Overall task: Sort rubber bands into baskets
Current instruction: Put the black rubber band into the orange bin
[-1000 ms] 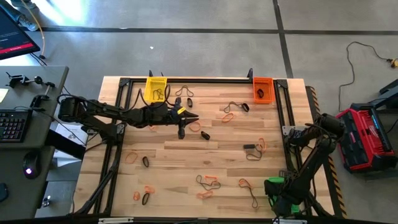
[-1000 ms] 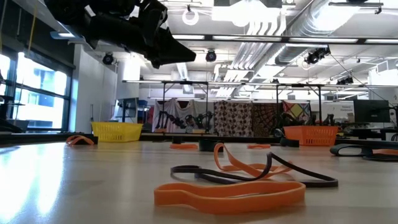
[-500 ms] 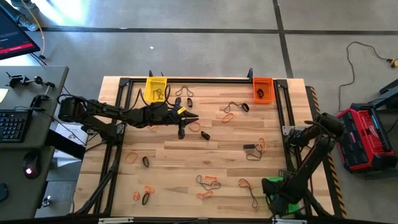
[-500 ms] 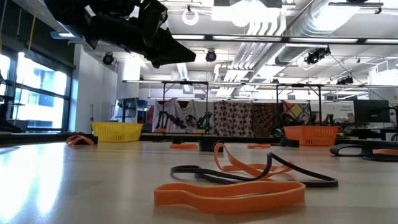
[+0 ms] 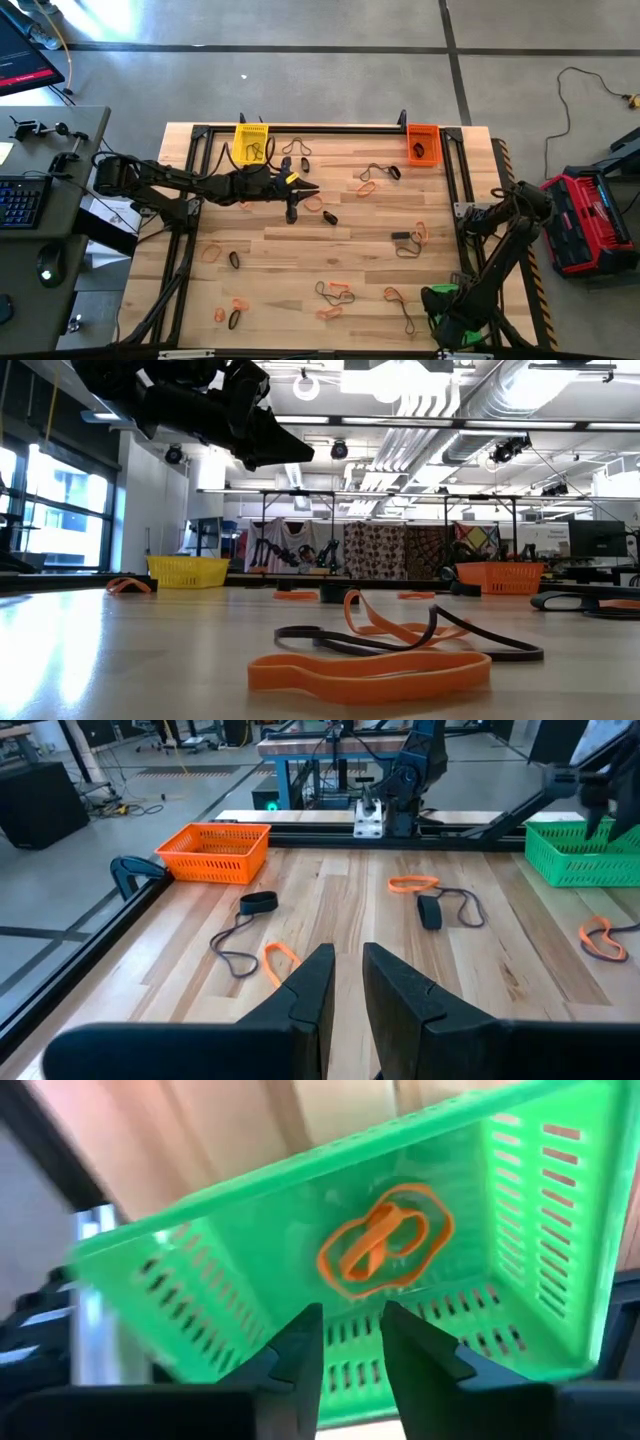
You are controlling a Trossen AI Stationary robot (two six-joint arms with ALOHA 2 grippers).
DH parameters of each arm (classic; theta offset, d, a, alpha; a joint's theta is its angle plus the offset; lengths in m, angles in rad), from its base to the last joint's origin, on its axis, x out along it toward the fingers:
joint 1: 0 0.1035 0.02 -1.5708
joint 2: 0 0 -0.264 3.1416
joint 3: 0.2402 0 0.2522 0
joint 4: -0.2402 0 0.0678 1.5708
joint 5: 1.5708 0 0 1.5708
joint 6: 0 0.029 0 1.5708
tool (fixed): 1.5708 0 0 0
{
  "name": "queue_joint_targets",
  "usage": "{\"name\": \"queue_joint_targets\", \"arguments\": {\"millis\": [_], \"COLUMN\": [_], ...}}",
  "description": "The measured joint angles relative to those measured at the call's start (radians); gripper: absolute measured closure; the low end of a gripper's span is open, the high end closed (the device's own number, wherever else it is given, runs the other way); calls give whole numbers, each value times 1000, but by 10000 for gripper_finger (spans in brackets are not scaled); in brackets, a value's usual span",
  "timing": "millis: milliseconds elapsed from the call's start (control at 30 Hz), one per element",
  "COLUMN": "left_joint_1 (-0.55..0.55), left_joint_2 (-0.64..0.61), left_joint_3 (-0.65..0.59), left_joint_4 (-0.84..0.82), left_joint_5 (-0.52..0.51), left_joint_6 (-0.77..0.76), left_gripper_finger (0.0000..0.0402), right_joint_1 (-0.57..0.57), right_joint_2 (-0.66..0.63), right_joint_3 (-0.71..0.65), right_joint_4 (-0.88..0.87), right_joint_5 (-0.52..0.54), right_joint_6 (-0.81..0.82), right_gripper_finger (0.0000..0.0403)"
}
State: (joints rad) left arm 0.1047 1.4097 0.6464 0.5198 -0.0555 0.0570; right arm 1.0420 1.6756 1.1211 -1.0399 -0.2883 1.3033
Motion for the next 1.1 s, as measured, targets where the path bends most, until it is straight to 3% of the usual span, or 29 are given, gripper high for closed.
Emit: {"name": "queue_joint_targets", "arguments": {"millis": [333,700,1100], "left_joint_1": [0,0,0], "left_joint_2": [0,0,0], "left_joint_3": [0,0,0], "left_joint_4": [1,1,-9], "left_joint_5": [48,51,51], "left_joint_6": [0,0,0], "left_gripper_finger": [356,356,356], "right_joint_1": [-27,-82,-224], "right_joint_2": [-44,-224,-230], "right_joint_3": [77,77,77], "right_joint_4": [-40,-114,-115], "right_joint_5": [25,407,429], "right_joint_6": [35,28,-257], "right_gripper_finger": [397,402,403]}}
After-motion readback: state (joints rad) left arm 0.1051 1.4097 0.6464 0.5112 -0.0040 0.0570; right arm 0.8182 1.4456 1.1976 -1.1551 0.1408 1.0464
